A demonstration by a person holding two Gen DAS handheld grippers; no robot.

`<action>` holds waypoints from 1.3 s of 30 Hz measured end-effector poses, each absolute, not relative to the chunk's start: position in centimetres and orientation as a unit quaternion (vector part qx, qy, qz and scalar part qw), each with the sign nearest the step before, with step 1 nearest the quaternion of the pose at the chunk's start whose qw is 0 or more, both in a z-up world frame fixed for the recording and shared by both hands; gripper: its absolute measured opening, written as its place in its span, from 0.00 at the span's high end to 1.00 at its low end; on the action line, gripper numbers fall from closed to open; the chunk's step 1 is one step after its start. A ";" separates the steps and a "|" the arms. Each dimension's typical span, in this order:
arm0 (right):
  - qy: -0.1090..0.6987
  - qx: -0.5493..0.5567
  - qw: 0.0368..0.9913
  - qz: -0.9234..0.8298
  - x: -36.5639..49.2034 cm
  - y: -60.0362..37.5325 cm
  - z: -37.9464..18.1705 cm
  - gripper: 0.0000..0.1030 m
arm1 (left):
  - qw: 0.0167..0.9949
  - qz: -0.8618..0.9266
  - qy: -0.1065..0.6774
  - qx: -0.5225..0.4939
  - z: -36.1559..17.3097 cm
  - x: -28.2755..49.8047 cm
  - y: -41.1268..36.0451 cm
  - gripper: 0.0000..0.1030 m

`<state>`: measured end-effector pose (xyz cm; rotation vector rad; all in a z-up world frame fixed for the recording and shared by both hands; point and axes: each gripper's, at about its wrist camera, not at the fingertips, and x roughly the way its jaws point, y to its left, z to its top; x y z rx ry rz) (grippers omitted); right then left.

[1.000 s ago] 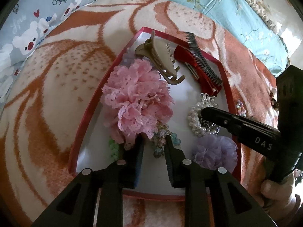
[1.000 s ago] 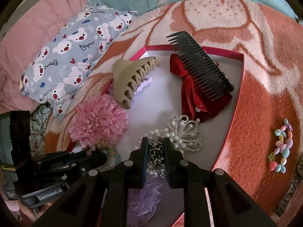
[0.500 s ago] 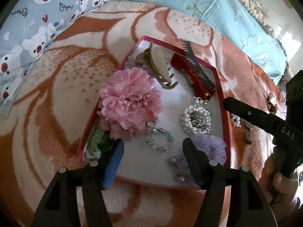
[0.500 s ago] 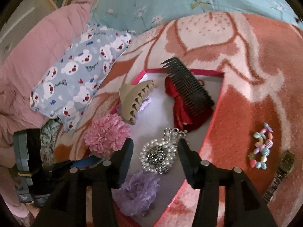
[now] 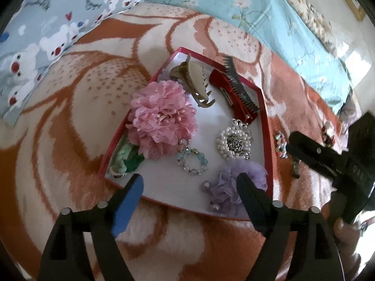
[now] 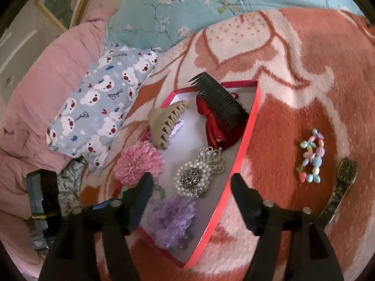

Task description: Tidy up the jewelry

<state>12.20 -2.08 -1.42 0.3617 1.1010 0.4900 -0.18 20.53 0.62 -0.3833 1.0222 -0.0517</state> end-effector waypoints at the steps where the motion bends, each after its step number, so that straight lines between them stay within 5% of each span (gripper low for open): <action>1: 0.514 0.173 0.809 0.228 12.0 -2.3 -1.4 0.23 | 0.853 -0.024 0.485 -0.190 0.6 -0.4 20.8 0.20; 30: 0.526 -0.070 0.815 0.234 4.9 1.3 3.8 0.08 | 0.869 0.098 0.484 0.022 7.6 -7.6 17.5 0.14; 33: 0.526 -0.080 0.813 0.237 4.7 1.7 4.4 0.02 | 0.875 0.093 0.473 0.047 8.6 -7.8 16.6 0.01; 39: 0.540 -0.080 0.807 0.226 5.3 1.8 3.2 0.01 | 0.864 0.093 0.490 0.066 6.8 -6.6 15.7 0.01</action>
